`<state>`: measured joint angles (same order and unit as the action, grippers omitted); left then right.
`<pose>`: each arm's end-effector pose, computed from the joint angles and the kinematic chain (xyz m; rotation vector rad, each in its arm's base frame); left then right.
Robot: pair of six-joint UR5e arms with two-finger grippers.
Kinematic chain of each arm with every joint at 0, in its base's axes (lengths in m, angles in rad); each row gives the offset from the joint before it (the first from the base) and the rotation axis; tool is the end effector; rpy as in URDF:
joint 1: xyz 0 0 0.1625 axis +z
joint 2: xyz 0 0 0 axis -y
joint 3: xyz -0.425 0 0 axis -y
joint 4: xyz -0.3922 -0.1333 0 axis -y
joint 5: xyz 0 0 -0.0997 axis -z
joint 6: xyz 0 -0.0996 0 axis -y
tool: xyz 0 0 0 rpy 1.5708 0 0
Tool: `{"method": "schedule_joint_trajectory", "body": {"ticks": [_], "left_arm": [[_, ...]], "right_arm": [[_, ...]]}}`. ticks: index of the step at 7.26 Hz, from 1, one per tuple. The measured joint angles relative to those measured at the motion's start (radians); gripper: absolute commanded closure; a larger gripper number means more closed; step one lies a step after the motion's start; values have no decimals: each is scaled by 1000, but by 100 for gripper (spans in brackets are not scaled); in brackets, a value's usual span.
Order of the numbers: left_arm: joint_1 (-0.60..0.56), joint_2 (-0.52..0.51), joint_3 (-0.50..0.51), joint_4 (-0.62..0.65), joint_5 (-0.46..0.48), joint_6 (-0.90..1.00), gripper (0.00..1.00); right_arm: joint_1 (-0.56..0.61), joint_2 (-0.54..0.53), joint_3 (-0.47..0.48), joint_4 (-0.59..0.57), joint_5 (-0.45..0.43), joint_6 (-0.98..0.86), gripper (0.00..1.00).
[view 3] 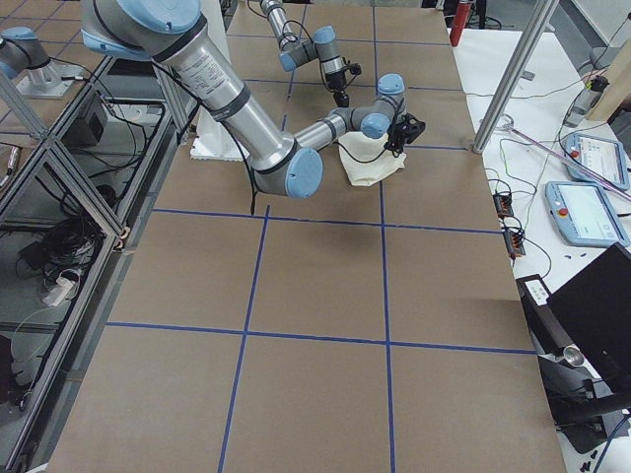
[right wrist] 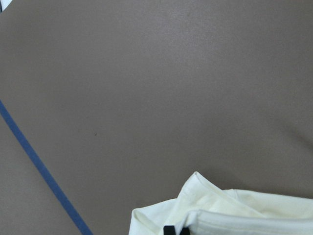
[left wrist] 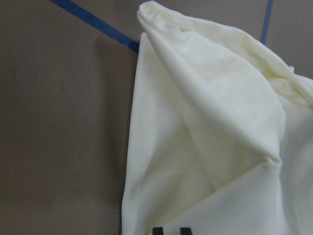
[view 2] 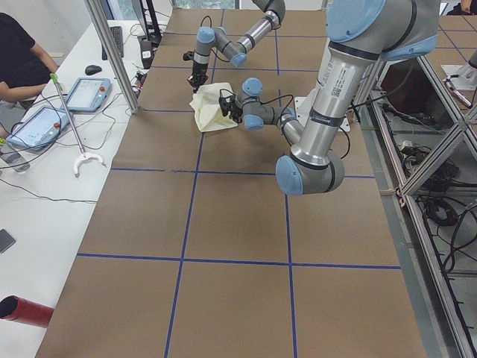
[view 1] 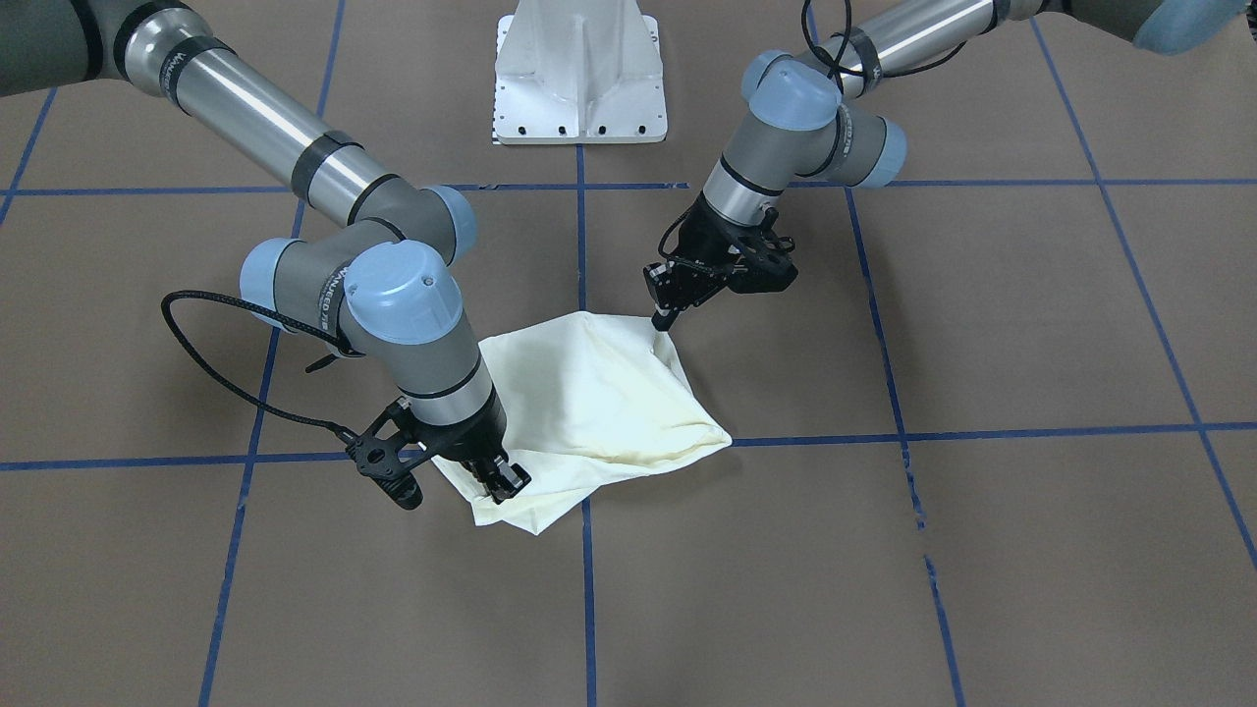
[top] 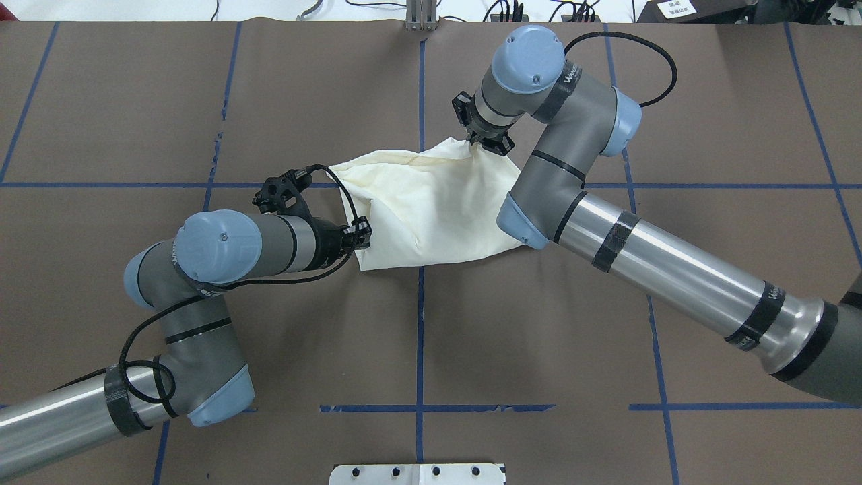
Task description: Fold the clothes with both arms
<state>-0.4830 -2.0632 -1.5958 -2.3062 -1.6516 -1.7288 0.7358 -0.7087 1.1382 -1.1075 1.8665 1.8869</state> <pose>0.5327 -0.4208 0.2794 0.1352 1.2626 -0.5033 -0.5349 -0.6250 0.2579 -0.0879 -0.9540 0.8417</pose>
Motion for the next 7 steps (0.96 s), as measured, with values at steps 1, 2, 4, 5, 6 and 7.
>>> {"method": "schedule_joint_trajectory", "body": {"ticks": [1, 2, 4, 5, 6, 7], "left_arm": [[0, -13, 23, -19, 11, -1, 100], [0, -23, 44, -38, 14, -3, 100], [2, -30, 79, -91, 15, -3, 100], [2, -29, 78, -100, 12, 0, 100], [2, -22, 64, -98, 11, 4, 100], [0, -9, 56, -94, 19, 8, 100]], "right_arm": [[0, 0, 0, 0, 0, 0, 100], [0, 0, 0, 0, 0, 0, 100], [0, 2, 1, 0, 0, 0, 100], [0, 5, 1, 0, -1, 0, 100], [0, 6, 0, 0, -1, 0, 100], [1, 6, 0, 0, -2, 0, 100]]}}
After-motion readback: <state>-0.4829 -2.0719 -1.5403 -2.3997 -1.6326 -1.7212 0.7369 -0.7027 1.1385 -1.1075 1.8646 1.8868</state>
